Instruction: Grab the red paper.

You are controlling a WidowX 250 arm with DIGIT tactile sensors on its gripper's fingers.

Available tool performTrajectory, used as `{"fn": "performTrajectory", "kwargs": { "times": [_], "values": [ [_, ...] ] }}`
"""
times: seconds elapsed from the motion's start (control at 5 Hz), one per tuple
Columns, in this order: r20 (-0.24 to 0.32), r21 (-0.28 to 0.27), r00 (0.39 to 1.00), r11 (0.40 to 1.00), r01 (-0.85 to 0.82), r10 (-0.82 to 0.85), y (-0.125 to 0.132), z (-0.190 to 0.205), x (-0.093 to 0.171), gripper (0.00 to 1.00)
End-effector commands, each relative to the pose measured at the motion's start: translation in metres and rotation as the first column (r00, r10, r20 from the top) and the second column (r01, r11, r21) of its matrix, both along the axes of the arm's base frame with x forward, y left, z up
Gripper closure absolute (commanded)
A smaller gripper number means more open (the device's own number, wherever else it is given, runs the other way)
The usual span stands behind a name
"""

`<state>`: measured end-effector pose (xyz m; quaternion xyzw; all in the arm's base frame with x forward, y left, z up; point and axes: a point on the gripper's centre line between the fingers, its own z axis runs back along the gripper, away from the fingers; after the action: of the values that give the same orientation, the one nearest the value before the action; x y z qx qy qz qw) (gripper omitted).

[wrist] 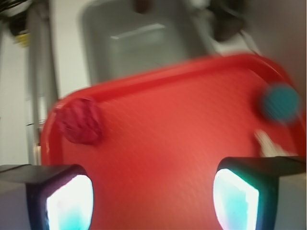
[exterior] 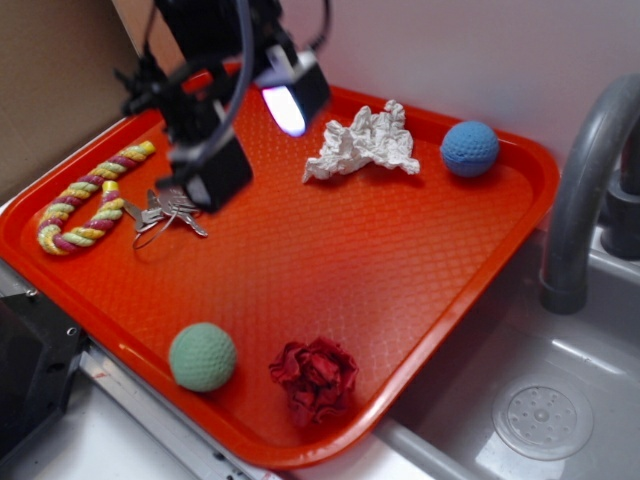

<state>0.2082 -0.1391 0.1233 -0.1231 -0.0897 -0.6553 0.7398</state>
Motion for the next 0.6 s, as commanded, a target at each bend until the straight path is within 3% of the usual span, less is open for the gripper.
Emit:
{"fn": "performTrajectory", "kwargs": {
  "times": [0.0, 0.2, 0.4],
  "values": [
    [-0.023, 0.035, 0.922, 0.921, 0.387, -0.387, -0.031, -0.014, -0.042, 0.0],
    [-0.095, 0.072, 0.91, 0.909, 0.41, -0.403, -0.046, -0.041, -0.051, 0.0],
    [-0.148, 0.144, 0.898, 0.889, 0.434, -0.414, -0.062, -0.061, -0.057, 0.0]
  ]
}}
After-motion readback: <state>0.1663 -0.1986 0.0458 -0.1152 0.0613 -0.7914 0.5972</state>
